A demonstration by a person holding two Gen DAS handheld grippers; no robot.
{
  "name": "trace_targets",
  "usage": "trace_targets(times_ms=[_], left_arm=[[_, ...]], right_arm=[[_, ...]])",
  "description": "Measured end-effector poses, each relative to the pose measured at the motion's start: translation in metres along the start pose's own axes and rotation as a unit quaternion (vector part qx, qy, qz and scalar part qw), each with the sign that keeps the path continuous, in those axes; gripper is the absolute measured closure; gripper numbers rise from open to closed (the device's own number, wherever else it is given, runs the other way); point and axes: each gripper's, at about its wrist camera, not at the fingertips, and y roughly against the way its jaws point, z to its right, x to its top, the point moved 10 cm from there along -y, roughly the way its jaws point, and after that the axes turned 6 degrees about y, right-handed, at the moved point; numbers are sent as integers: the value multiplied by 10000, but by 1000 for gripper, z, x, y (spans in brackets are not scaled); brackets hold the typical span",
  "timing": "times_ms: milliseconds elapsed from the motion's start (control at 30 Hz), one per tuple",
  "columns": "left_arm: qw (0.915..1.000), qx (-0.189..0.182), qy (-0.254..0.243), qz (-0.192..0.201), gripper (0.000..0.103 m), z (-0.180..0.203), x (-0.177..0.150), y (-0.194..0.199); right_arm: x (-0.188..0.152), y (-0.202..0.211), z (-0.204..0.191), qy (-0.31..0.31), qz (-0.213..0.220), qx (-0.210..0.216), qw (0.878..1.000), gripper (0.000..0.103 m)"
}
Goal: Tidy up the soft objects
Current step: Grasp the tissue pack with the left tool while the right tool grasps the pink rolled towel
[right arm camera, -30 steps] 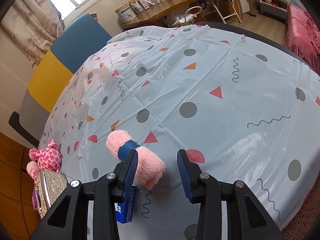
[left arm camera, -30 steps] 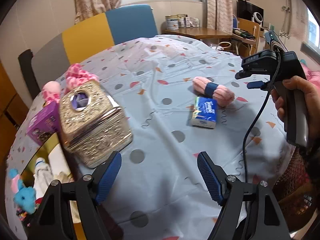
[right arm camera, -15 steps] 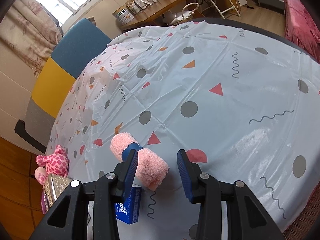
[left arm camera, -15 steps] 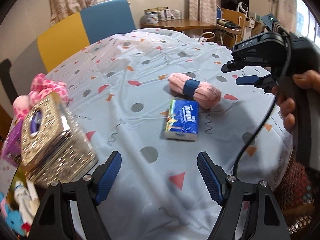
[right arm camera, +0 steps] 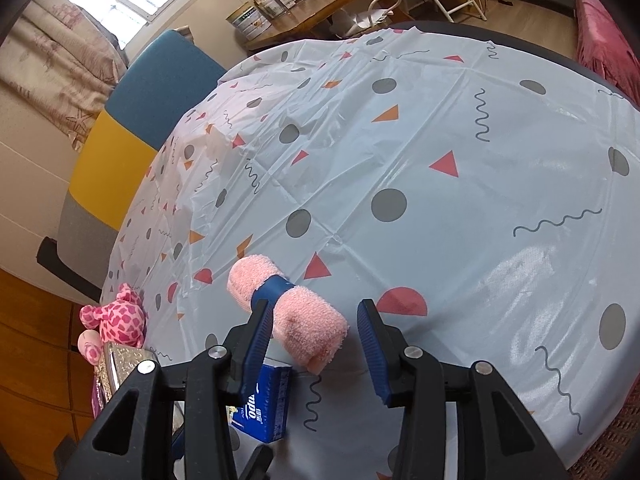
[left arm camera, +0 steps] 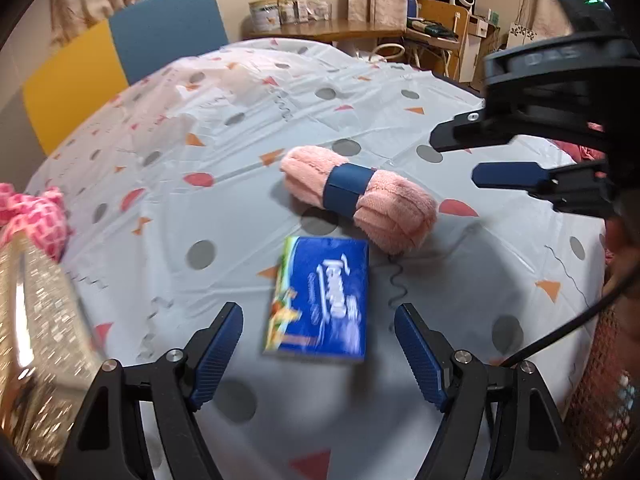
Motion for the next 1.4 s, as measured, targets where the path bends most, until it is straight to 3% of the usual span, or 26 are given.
trace_targets(times_ms=[67,100,133,433,600,667,767,867,1000,1033,1100,1400], left_arm=[[9999,-3,52,-88,27,-2,3,-14],[9997,-43,165,-200,33,-5,2,-23],[9991,-122,287,-298,50,-7,0,-29],[9963,-174,842,0,51,-44,-15,-13],[9964,-121,819,198,50,-55,-31,-8],[9960,-159,849,211,50,-57,-33,-8],[9960,-161,848,238,50,-56,-33,-8],[9957,-152,877,253,49,-56,-32,-9],[9956,-137,887,281,49,-56,-32,-10],[9955,-128,891,288,49,-56,-31,-10],[9954,-92,909,300,49,-56,-32,-10],[9959,16,881,221,51,-54,-32,-9]], right_arm=[[0,-1,1,-17,-11,-14,10000,59],[0,-2,2,-28,-19,-22,10000,59],[0,-2,2,-33,-29,-29,10000,59],[-6,-11,-1,201,-222,-177,9994,59],[-15,-19,-20,930,-386,-440,9939,59],[-16,-21,-31,1393,-351,-643,9875,59],[-11,-28,-54,2352,-302,-994,9664,42],[-7,-50,-66,2898,-452,-1134,9493,39],[-17,-92,-55,2970,-928,-1297,9415,40],[-20,-99,-48,2969,-1055,-1419,9384,46],[-17,-99,-46,3077,-900,-1541,9346,63],[-16,-104,-43,3036,-747,-1279,9412,56]])
